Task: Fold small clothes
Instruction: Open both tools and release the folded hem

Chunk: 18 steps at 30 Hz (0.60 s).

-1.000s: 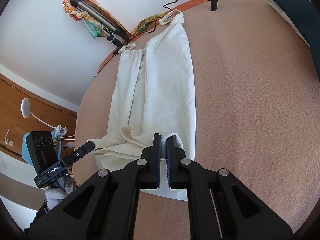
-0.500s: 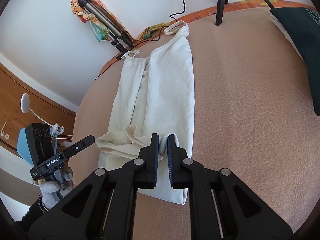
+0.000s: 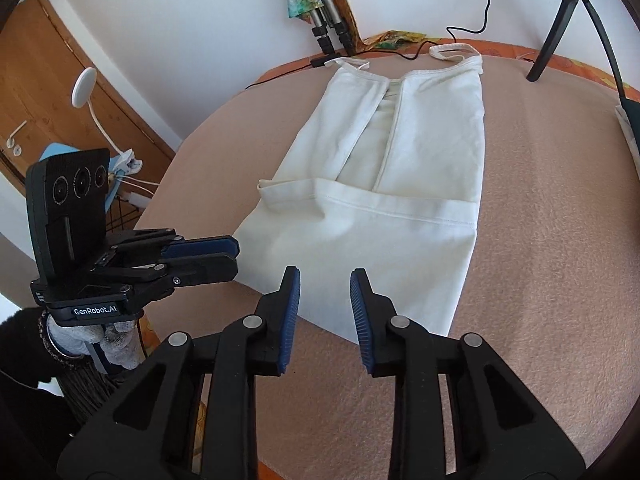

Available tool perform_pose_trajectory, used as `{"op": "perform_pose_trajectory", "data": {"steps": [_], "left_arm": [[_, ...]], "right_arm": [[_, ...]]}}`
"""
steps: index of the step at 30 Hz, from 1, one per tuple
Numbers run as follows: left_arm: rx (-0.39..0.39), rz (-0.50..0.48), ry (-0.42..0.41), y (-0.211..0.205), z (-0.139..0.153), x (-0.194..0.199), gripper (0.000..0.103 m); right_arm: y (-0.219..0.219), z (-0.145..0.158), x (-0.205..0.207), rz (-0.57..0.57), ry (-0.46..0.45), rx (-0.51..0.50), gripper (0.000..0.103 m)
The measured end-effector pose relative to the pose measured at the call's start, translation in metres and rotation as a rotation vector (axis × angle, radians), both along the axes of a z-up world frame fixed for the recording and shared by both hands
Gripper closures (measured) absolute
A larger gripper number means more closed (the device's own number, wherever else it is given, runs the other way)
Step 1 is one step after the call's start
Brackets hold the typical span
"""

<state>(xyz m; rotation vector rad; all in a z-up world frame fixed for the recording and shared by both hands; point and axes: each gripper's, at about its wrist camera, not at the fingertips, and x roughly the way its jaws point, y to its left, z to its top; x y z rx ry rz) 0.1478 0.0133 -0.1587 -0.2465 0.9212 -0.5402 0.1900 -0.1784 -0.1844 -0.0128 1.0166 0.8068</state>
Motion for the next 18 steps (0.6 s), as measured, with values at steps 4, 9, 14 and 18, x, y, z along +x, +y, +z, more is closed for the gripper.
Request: {"op": "perform_pose_trajectory", "data": {"steps": [4, 9, 14, 18], "left_arm": [[0.090, 0.026, 0.030, -0.005, -0.019, 0.012, 0.084], [0.212, 0.162, 0.016, 0.019, -0.025, 0.011, 0.081], [0.203, 0.232, -0.028, 0.036, -0.013, 0.011, 0.083], [0.162, 0.222, -0.044, 0.040, -0.002, 0.018, 0.083]], "right_arm": [[0.005, -0.021, 0.002, -0.028, 0.028, -0.068, 0.075], [-0.006, -0.023, 0.004, -0.071, -0.057, -0.170, 0.083], [-0.027, -0.007, 0.019, -0.158, -0.109, -0.170, 0.082], [-0.034, 0.004, 0.025, -0.189, -0.108, -0.137, 0.082]]}}
